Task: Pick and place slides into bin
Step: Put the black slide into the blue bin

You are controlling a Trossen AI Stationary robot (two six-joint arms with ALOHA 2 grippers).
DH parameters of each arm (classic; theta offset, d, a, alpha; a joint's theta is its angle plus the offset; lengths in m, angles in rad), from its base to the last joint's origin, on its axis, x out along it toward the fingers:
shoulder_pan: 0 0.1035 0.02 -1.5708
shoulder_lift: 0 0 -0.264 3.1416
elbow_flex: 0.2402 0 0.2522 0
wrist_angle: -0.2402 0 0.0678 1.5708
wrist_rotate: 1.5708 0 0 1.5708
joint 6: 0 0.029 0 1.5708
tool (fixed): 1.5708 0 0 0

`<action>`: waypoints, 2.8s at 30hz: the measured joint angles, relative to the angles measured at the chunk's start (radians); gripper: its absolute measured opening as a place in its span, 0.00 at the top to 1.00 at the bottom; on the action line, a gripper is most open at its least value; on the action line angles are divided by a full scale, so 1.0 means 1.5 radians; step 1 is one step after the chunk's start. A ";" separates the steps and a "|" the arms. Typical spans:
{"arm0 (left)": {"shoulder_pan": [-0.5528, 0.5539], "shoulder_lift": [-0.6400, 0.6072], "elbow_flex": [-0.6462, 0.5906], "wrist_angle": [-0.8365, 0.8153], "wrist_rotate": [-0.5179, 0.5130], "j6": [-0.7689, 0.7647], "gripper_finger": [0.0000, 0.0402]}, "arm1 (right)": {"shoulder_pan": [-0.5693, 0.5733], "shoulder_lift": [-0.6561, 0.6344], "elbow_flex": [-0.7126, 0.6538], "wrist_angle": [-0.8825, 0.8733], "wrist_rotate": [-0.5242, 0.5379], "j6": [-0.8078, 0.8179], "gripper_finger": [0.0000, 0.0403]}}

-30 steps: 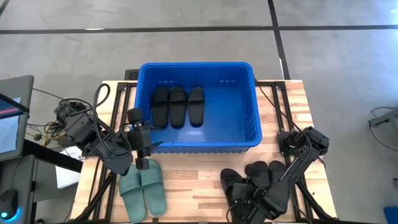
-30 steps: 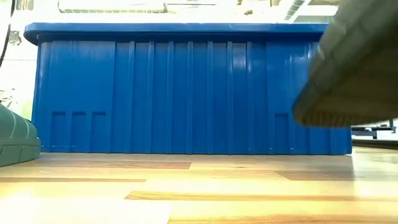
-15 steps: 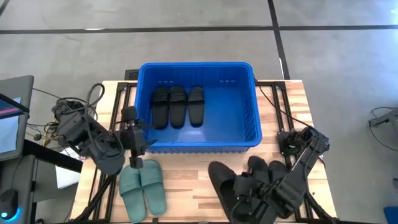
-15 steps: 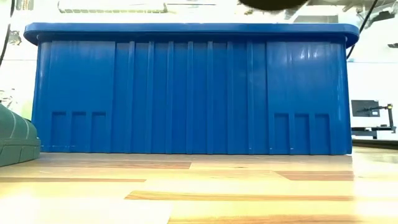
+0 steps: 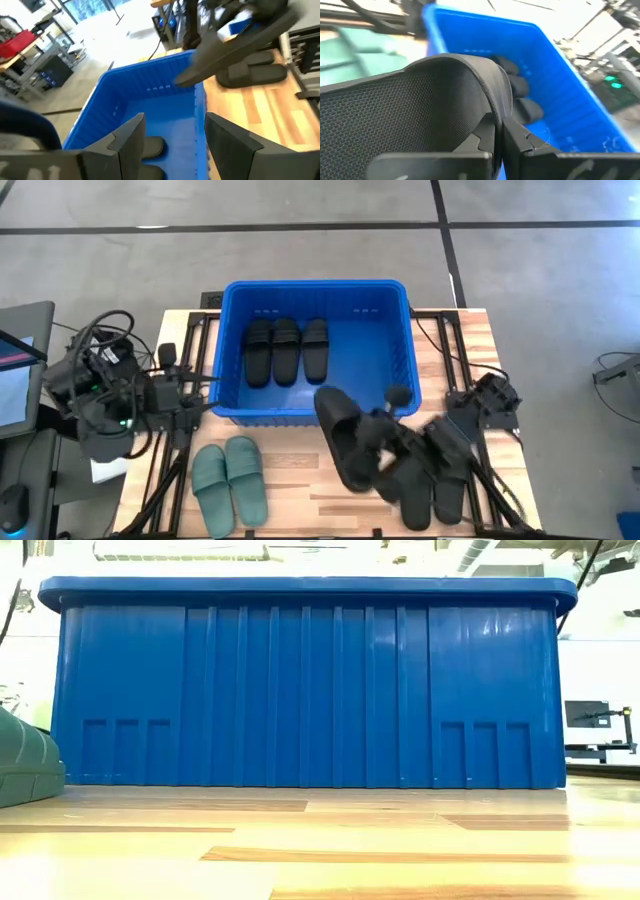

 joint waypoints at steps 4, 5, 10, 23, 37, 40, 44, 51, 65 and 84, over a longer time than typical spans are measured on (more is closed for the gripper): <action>-0.030 -0.025 -0.047 0.001 -0.028 -0.023 0.52 | -0.082 0.000 0.000 0.000 -0.007 -0.056 1.00; -0.036 -0.031 -0.060 0.002 -0.031 -0.036 0.52 | -0.105 0.000 0.000 0.000 -0.015 -0.070 1.00; -0.057 -0.063 -0.133 0.001 -0.058 -0.105 0.52 | -0.222 0.000 0.000 0.000 -0.078 -0.153 1.00; -0.070 -0.084 -0.256 0.002 -0.186 -0.265 0.52 | -0.486 0.000 -0.062 0.046 -0.177 -0.423 0.99; -0.063 -0.083 -0.257 0.002 -0.257 -0.355 0.52 | -0.636 0.000 -0.246 0.271 -0.374 -0.613 0.99; -0.050 -0.083 -0.257 0.002 -0.258 -0.366 0.52 | -0.648 -0.001 -0.290 0.294 -0.385 -0.622 0.99; -0.033 -0.083 -0.257 0.002 -0.259 -0.369 0.52 | -0.660 -0.044 -0.373 0.376 -0.409 -0.628 0.99; 0.004 -0.083 -0.257 0.002 -0.259 -0.362 0.52 | -0.672 -0.177 -0.554 0.523 -0.412 -0.652 0.99; 0.041 -0.083 -0.256 0.002 -0.259 -0.367 0.52 | -0.698 -0.218 -0.735 0.736 -0.421 -0.739 0.99; 0.041 -0.081 -0.256 0.049 -0.262 -0.372 0.52 | -0.725 -0.094 -0.736 0.828 -0.445 -0.744 0.99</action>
